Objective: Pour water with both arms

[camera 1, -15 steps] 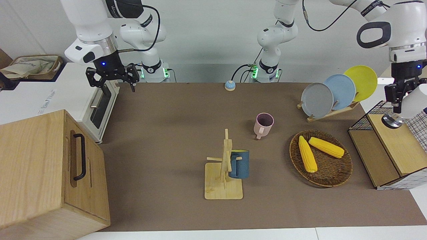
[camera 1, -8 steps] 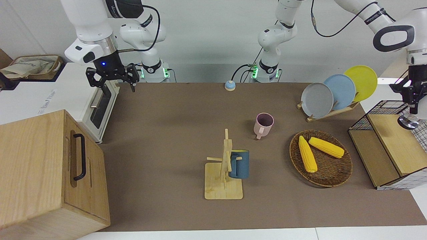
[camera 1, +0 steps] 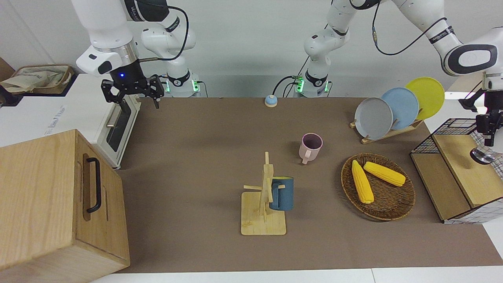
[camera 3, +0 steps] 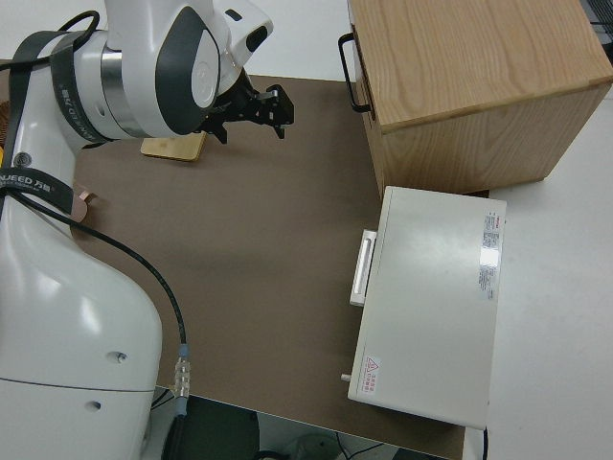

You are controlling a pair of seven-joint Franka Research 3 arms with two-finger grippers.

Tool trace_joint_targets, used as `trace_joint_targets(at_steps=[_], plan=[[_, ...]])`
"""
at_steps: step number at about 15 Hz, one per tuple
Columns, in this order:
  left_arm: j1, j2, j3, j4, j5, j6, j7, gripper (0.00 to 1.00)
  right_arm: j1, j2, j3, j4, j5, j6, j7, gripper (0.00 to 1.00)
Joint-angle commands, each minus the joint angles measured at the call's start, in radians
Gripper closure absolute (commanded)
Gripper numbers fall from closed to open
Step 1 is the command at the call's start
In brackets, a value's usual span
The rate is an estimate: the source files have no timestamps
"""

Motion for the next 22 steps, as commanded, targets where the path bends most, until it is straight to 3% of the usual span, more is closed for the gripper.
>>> trace_joint_targets(at_steps=[1,4,8,22], plan=[[0.012,0.048,-0.009,0.074,-0.047,-0.013,0.046,1.00,-0.002,-0.004,0.001,0.004,0.002,-0.005,-0.009,0.011],[0.013,0.045,-0.009,0.074,-0.036,-0.025,0.045,1.00,-0.002,-0.004,0.001,0.004,0.002,-0.005,-0.009,0.011],[0.046,0.039,0.005,0.111,-0.019,-0.194,0.045,1.00,-0.002,-0.004,0.001,0.004,0.002,-0.005,-0.009,0.011],[0.032,0.048,0.004,0.063,0.016,-0.099,0.111,0.99,-0.002,-0.004,0.001,0.004,0.002,-0.005,-0.009,0.011]])
